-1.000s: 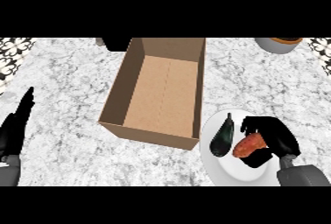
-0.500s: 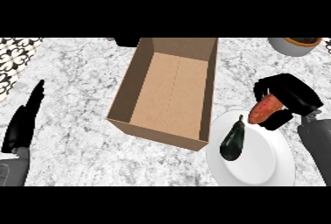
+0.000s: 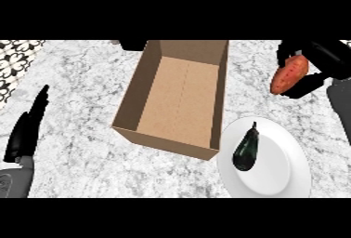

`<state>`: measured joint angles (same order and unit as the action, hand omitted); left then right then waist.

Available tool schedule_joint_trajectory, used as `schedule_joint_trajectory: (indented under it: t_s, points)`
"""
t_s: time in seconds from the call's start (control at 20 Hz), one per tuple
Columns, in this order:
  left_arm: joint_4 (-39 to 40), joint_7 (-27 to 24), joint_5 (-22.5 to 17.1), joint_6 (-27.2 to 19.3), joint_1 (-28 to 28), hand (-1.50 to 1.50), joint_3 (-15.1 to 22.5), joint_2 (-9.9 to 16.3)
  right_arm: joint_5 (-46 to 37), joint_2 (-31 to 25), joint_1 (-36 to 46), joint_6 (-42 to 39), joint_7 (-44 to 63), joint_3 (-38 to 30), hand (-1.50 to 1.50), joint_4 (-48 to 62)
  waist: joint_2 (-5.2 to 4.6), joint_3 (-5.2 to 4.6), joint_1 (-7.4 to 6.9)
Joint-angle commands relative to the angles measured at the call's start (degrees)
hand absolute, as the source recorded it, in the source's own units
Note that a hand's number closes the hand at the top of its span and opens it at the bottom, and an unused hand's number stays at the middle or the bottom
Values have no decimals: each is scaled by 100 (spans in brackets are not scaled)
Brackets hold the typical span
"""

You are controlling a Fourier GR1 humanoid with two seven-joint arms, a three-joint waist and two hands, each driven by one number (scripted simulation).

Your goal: Pick the sweet potato from the plate and place it in the cardboard box

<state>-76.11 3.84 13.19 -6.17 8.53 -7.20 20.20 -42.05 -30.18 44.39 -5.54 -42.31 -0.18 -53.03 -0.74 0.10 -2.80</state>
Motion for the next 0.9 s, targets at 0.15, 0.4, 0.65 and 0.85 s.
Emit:
schedule_joint_trajectory:
  t_s: [0.15, 0.4, 0.65, 0.85]
  points:
    - [-183, -175, 11, -47, -428, 0, -68, -78, 224, 368, 1098, -654, -636, 14, 150, 947, 42, -9, 97]
    - [-286, 203, -50, 183, -249, 0, -145, 94, 408, 1094, 1609, -912, -94, -41, 150, 1260, 50, -8, 116]
    - [-428, 85, 38, 18, -383, 0, -130, -77, 730, 1640, 1923, -1368, 1103, -176, 150, 710, 85, -11, 219]
    - [-159, 67, 62, 112, -225, 0, -235, 78, 729, 2108, 2449, -1389, 1685, -212, 150, 1297, 60, -13, 181]
